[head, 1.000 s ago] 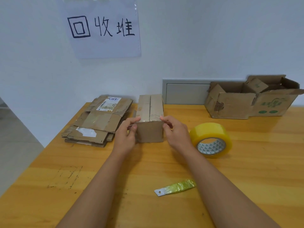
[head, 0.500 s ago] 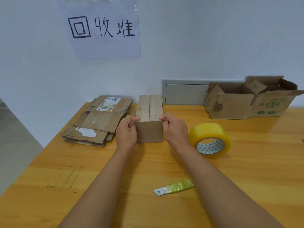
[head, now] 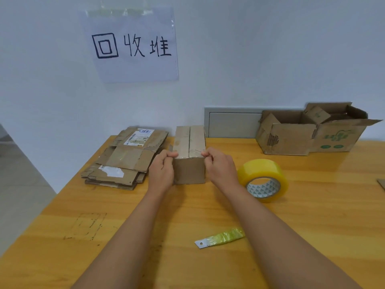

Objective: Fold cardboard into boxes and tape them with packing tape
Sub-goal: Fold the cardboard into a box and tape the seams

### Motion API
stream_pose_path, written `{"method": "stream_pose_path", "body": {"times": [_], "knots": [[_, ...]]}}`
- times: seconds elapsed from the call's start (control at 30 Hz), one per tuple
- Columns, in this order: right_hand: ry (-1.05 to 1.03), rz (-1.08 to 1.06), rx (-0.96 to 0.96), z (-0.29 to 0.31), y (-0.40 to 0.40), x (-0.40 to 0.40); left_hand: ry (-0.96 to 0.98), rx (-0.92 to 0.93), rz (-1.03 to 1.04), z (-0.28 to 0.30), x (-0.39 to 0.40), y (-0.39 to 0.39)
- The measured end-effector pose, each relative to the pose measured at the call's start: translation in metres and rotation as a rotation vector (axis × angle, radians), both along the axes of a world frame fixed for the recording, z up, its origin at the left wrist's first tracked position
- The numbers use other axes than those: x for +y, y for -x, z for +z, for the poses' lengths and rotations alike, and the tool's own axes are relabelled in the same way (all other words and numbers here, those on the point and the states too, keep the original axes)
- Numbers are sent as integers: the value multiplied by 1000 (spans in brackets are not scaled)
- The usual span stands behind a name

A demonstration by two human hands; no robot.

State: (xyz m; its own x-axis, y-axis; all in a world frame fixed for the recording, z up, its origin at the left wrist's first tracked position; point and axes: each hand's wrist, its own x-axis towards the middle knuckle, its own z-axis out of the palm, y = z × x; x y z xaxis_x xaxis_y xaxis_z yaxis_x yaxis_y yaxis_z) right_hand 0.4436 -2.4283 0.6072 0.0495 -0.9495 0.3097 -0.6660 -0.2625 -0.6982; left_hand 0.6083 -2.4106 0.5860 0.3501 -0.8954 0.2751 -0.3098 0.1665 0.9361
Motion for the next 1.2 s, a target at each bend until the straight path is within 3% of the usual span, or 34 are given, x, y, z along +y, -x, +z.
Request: {"method": "stream_pose_path", "body": {"times": [0.07, 0.23, 0.37, 0.53, 0.67, 0.77, 0.97, 1.2], "knots": [[-38, 12, 10, 4, -1, 4, -15, 6, -12, 2, 4, 5], [-65, 137, -213, 19, -2, 20, 60, 95, 100, 13, 15, 10], [-145, 264, -541, 39, -2, 27, 191, 171, 166, 45, 26, 6], [-212, 155, -759, 70, 16, 21, 266, 112, 122, 62, 48, -2], [-303, 186, -670, 70, 29, 17, 348, 1, 35, 63, 68, -1], [-238, 152, -597, 62, 33, 23, 397, 52, 15, 67, 80, -1], [-60, 214, -564, 36, 34, 54, 267, 149, 243, 71, 93, 0], [160, 179, -113, 56, 53, 82, 300, 46, 267, 64, 111, 5]]}}
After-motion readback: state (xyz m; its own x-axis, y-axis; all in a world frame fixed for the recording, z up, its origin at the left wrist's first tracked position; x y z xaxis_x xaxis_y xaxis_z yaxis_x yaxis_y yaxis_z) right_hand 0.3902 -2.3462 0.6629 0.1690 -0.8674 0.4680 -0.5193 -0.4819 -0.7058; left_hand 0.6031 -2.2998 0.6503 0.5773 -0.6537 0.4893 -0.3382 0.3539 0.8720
